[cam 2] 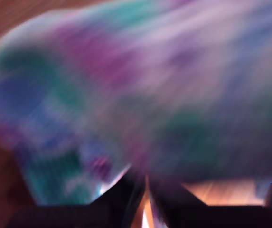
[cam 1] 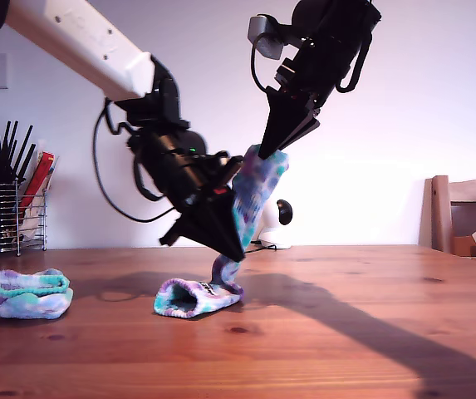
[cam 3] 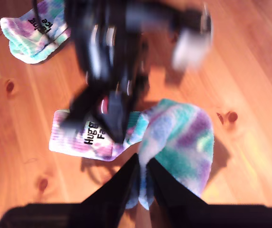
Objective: Fold the socks in front of you. After folding them, place them to the left side.
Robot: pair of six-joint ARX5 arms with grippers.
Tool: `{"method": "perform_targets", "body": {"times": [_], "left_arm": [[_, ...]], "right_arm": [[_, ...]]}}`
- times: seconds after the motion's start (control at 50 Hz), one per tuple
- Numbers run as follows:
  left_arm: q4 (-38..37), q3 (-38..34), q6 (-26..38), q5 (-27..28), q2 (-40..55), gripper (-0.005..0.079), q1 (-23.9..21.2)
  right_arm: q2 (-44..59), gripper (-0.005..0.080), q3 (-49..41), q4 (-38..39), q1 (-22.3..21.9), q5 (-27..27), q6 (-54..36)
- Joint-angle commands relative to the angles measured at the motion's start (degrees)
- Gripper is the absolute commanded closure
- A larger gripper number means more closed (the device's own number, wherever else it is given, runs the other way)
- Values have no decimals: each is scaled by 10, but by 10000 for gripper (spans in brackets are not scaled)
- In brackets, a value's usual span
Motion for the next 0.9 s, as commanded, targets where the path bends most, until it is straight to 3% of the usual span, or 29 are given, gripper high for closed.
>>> {"method": "perform_targets", "body": {"times": [0.0, 0.36, 0.66, 0.88], "left_arm": [[8, -3, 3, -3, -12, 766, 31], [25, 5, -17, 60, -12, 766, 134], [34, 5, -21, 65, -12, 766, 143], [28, 5, -21, 73, -12, 766, 143]], "right_arm": [[-13, 765, 1, -5, 0, -3, 3], [-13, 765, 1, -31, 28, -27, 20], [-7, 765, 1, -54, 89, -21, 29], [24, 765, 1, -70, 98, 3, 35]]}}
